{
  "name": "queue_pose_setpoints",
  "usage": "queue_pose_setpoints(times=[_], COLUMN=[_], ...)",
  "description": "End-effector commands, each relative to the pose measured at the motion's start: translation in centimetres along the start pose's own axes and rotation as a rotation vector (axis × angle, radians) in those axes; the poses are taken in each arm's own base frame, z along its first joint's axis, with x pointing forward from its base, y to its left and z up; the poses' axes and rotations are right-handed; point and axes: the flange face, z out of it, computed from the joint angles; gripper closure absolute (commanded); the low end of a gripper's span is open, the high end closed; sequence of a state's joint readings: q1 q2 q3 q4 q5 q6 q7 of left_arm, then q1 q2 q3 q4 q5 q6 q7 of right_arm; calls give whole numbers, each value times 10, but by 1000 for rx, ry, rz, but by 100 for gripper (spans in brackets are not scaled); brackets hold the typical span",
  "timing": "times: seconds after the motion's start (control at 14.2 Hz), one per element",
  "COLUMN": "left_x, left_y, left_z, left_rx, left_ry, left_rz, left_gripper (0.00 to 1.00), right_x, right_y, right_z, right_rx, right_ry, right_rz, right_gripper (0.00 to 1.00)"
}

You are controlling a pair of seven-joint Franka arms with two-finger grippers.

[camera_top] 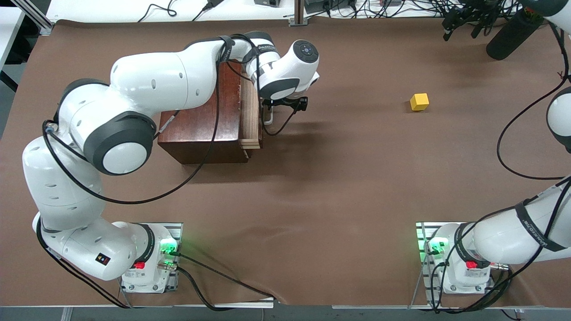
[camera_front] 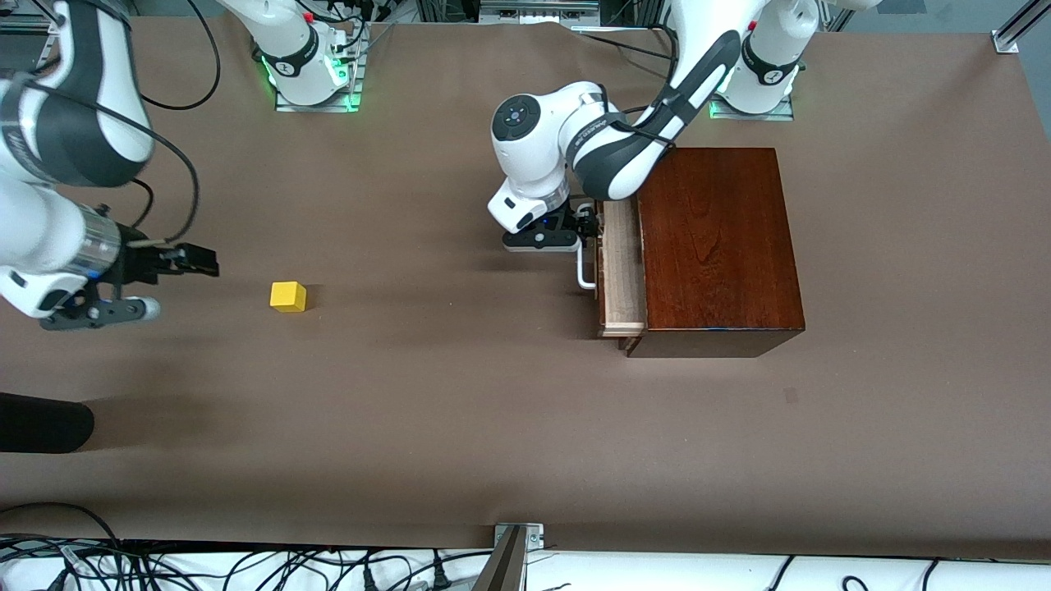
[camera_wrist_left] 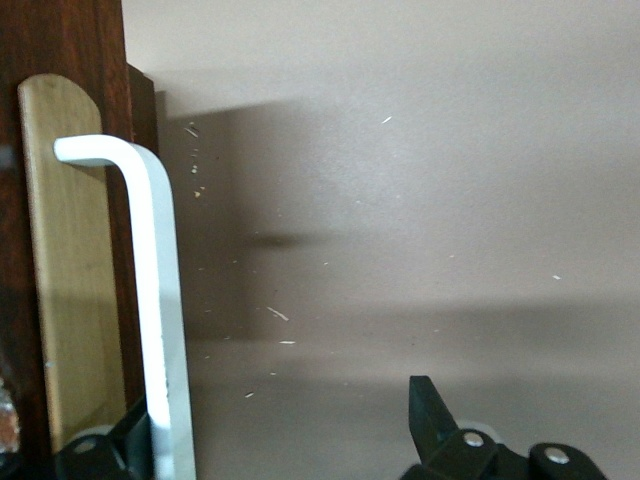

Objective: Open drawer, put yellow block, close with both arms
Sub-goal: 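Pull the drawer open with the left gripper while the right gripper reaches the cube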

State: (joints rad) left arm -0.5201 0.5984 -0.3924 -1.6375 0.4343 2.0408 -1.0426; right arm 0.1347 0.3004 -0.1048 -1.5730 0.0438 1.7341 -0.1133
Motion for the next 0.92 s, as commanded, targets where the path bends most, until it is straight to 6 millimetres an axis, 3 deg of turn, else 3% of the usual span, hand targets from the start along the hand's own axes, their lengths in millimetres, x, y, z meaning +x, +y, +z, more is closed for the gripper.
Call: queue_pose_setpoints(times=[0.0, 0.14, 0.35, 0.64, 0.85], left_x=[3, 1, 4, 11, 23], left_y=[44, 56, 54, 29, -8], left_z=[-7, -12, -18, -58, -97], left_rx=[-82, -97, -95, -34, 8], left_ry=[32, 37, 52, 73, 64], left_rz=[-13, -9, 1, 30, 62], left_gripper=[0, 0, 0, 0, 0], right_x=[1, 0, -6, -21, -35], right_y=[-2, -4, -2, -8, -7], right_z=[47, 80, 135, 193, 219], right_rx=[7, 3, -10, -4, -9], right_ry=[28, 49, 116, 130, 145], right_rz=[9, 11, 17, 21, 32], right_gripper=[0, 0, 0, 0, 0])
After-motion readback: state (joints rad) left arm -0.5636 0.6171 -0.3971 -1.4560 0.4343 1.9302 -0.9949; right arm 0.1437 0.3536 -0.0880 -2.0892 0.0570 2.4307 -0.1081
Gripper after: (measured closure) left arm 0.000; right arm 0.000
